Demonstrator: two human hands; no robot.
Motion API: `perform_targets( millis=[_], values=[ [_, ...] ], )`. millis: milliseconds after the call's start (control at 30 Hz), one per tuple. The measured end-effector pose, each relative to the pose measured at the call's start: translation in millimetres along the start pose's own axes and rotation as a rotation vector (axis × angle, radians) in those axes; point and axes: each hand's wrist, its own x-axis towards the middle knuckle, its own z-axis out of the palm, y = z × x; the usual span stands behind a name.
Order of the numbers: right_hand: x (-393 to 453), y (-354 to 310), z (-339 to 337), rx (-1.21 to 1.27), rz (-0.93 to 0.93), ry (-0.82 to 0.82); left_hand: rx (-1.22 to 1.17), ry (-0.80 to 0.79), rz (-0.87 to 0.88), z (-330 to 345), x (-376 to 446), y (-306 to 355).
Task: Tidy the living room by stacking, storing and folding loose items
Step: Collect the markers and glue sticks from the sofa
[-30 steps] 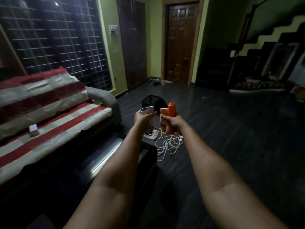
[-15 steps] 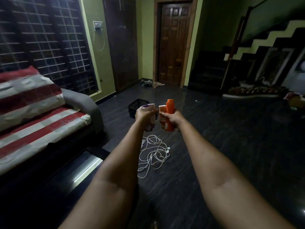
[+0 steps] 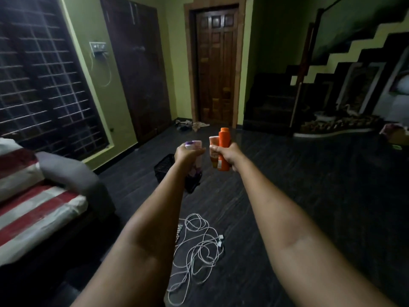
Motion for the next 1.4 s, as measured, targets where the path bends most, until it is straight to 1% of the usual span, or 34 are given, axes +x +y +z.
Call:
perform_targets(
  millis=[133,267,367,467,533,567,667,733,833,867,933,1033,1133,1200,1300,1400],
  values=[
    [99.8,21.0,-26.9,-0.016,0.041,-0.018,0.033,0.004,-0.046,56.5,86.9,-12.7],
    [199.4,27.7,-54.2,-0.042,0.023,-0.069,-0.012,0.037,-0.02,114.3,165.5,-5.4],
    [277.6,13.4,-75.9,-0.058,0.029,-0.136,-0.033,0.116,-0.013,152.1,228.4,7.6],
    [353.1,-8.3,-90.3,-0.055,-0.003,-0.155,-0.047,0.183,0.016,176.5,285.6,24.1],
    [397.3,-16.7,-90.7,-0.031,0.001,-0.201,-0.044,0.206,0.018,185.6,321.6,26.5],
    [417.1,-16.8,-89.3,-0.038,0.01,-0.219,-0.033,0.214,0.005,188.3,338.4,25.0],
    [483.8,-7.8,-77.8,-0.077,0.035,-0.284,-0.02,0.306,-0.045,194.6,400.2,17.5],
    [520.1,-1.0,-71.2,-0.11,0.032,-0.293,-0.003,0.337,-0.067,198.3,439.5,12.1],
    [597.3,5.1,-59.4,-0.134,0.02,-0.312,0.024,0.373,-0.081,213.4,512.5,4.2],
    [629.0,2.7,-56.6,-0.142,0.021,-0.324,0.018,0.386,-0.082,219.2,542.1,1.7],
    [666.5,-6.1,-52.9,-0.139,0.027,-0.342,0.026,0.399,-0.083,221.1,580.4,-0.5],
    [744.4,-28.6,-39.9,-0.121,0.012,-0.349,0.049,0.435,-0.081,219.4,655.6,11.2],
    [821.4,-49.0,-15.4,-0.086,-0.018,-0.366,0.042,0.464,-0.044,212.3,731.0,36.6],
    [856.7,-51.9,0.9,-0.095,-0.005,-0.39,0.051,0.46,-0.025,210.0,766.2,42.0],
    [913.0,-44.3,27.3,-0.086,0.016,-0.427,0.077,0.466,-0.05,206.3,814.1,35.6],
    [963.5,-30.1,61.0,-0.096,0.031,-0.499,0.081,0.539,-0.105,191.0,857.6,10.5]
  ],
)
